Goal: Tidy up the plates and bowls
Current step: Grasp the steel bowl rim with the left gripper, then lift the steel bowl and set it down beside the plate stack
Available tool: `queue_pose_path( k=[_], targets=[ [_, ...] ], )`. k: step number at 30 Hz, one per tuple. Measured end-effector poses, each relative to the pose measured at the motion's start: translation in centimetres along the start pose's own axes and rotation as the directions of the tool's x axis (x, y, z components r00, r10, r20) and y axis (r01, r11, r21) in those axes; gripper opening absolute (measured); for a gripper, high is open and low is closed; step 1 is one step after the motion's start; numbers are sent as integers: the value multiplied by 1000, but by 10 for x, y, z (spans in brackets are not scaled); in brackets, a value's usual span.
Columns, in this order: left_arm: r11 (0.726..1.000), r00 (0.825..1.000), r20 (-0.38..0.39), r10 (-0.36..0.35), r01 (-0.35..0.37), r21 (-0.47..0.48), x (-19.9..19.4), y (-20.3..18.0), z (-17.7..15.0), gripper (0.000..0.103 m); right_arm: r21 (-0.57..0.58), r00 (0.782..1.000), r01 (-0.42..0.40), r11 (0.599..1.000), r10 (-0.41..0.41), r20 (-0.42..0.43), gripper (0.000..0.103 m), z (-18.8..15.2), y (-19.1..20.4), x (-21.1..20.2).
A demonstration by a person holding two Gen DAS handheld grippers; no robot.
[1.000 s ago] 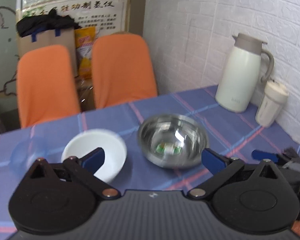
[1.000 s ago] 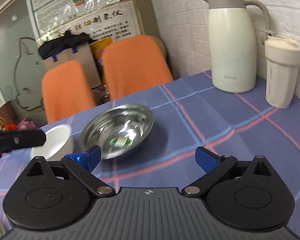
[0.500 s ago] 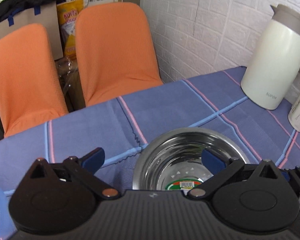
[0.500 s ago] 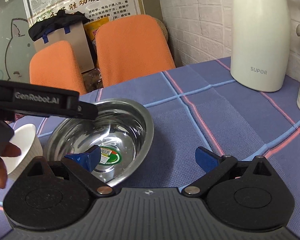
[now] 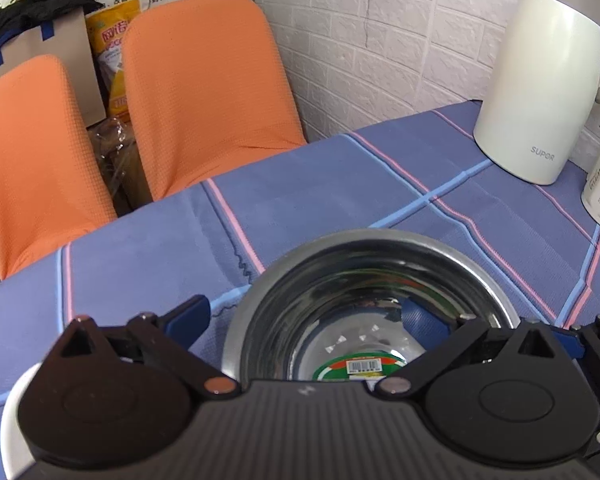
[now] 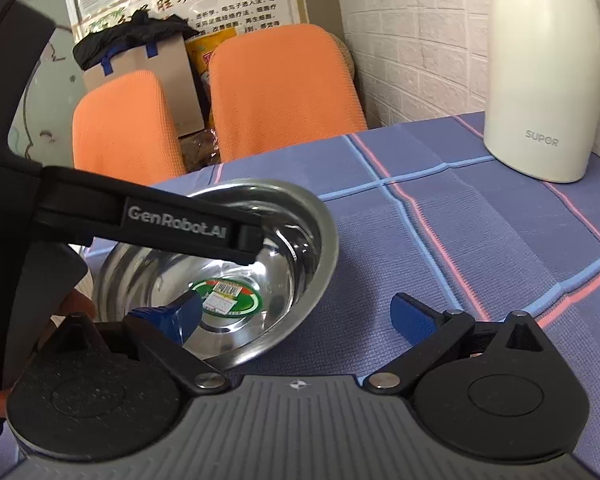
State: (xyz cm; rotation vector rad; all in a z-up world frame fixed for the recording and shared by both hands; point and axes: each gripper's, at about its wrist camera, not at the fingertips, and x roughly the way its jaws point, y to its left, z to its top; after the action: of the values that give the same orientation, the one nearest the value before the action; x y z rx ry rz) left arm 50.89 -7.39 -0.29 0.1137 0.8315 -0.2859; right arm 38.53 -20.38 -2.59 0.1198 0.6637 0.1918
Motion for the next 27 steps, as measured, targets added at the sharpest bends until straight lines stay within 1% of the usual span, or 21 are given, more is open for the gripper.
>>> queue_pose_path(
  k=[1,2,3,4,5,7,10,13,17,20,23,27],
  targets=[
    [1000,1000,-7,-7,7,3,2,0,-1,97,-9,1000,-3,1000,3,2,88,0,2,0],
    [1000,1000,-19,-18,18,6,3,1,-2,88,-15,1000,-16,1000,16,1,88,0,3,1],
    [999,999,-35,-32,32,7,5,0,-3,73,-15,999,-38,999,38,-3,88,0,3,1],
    [999,998,-53,-45,46,8,7,1,-4,66,-14,998,-58,998,58,-5,88,0,3,0],
    [999,998,-47,-41,42,24,6,0,-6,63,-9,997,-83,997,83,-7,88,0,4,0],
    [998,997,-52,-51,53,41,4,0,-6,62,-4,992,-124,992,124,-13,87,0,6,-1],
    [997,996,-64,-64,67,47,0,-1,-7,61,-8,987,-157,988,157,-28,88,0,12,-3],
    [996,996,-71,-57,62,69,-2,-4,-8,61,-7,987,-157,988,156,-35,88,1,15,-8],
    [996,995,-76,-65,69,50,-6,-2,-6,61,32,981,-193,981,193,-20,89,4,11,-15],
    [997,995,-82,-63,66,33,-12,-3,-7,61,15,983,-185,983,185,-14,89,3,16,-20],
    [998,995,-87,-49,51,26,-28,-4,-14,60,-14,983,-182,983,182,-16,89,-1,23,-26],
    [999,998,-58,-19,21,39,-63,-12,-33,60,-42,979,-203,978,204,0,89,-13,32,-51]
  ],
)
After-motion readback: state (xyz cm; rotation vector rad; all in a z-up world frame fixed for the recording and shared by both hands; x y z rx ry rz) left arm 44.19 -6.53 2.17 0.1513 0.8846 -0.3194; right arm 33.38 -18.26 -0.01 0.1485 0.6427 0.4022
